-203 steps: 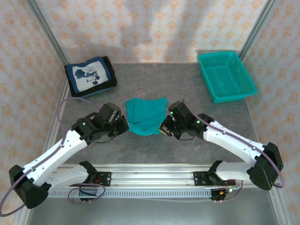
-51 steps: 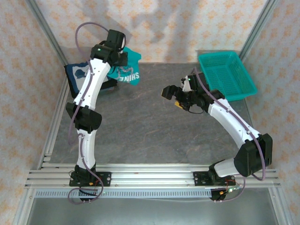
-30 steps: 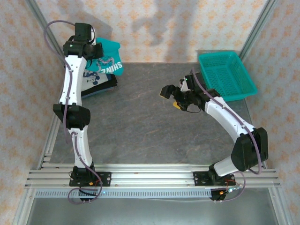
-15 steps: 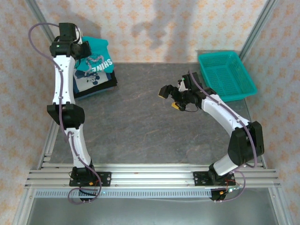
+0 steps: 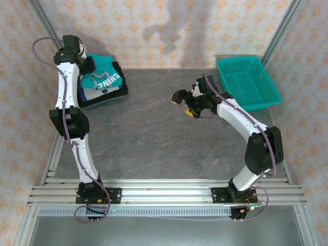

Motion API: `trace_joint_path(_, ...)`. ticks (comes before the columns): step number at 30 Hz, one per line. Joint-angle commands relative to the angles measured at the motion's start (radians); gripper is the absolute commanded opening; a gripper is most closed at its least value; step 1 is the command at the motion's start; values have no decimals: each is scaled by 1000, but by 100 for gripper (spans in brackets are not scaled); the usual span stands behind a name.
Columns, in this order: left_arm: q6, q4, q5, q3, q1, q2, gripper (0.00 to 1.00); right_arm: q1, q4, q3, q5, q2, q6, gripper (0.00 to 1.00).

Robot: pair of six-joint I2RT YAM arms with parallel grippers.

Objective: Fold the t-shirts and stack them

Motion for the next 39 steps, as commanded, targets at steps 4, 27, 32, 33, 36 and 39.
trace_joint_path(4,3,43,-1,-9,61,67,20,-4,-28,72,-10,40,5,99)
trace_joint_path(27,-274,115,70,63,131,-47,100,13,-128,122,-23,0,-51,99)
trace_joint_path(32,-283,130,7,22,130,-128,100,12,-143,97,-31,-49,-70,99)
trace_joint_path(33,-279,116,-10,21,130,-136,100,13,-148,93,-32,-59,-72,99)
trace_joint_path(36,-271,86,-13,1,131,-172,100,12,-175,87,-13,-93,-97,99)
trace_joint_path(39,-274,156,36,-137,129,-280,100,8,-227,93,36,-133,-138,99)
